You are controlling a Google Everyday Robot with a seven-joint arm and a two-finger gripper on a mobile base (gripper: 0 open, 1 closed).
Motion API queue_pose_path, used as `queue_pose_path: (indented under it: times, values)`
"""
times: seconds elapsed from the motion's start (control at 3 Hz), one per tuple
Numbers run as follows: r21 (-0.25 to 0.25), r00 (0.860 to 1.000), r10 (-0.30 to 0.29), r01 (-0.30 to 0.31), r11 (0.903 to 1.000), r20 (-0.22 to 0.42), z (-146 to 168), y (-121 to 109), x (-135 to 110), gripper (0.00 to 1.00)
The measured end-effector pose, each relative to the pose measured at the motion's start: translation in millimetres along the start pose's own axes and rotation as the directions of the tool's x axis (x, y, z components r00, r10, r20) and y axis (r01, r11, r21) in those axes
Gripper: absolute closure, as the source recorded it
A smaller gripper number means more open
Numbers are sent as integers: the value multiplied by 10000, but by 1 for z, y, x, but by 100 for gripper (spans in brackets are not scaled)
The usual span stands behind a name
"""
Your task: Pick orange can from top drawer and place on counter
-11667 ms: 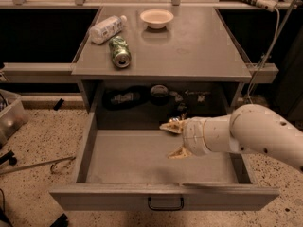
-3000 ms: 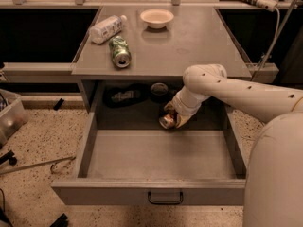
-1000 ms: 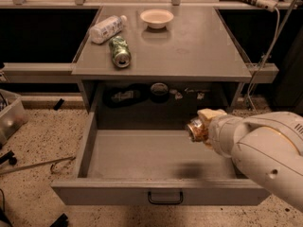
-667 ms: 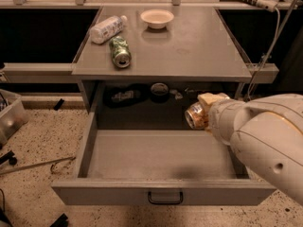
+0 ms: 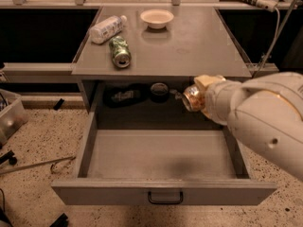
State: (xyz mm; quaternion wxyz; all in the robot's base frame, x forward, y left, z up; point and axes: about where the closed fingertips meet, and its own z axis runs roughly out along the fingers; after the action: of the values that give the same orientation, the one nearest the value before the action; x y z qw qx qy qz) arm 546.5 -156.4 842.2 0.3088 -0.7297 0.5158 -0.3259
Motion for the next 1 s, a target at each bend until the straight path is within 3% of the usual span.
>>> queue_pose_path:
  times: [0.33, 0.67, 1.0]
  values:
    - [912, 9978, -649, 660, 9936, -149, 14, -78, 15, 100]
    - [1149, 9930, -1096, 1140, 9868, -440, 35, -140, 34, 100]
    - [337, 9869, -1405, 1435, 9891, -789, 67, -167, 63, 100]
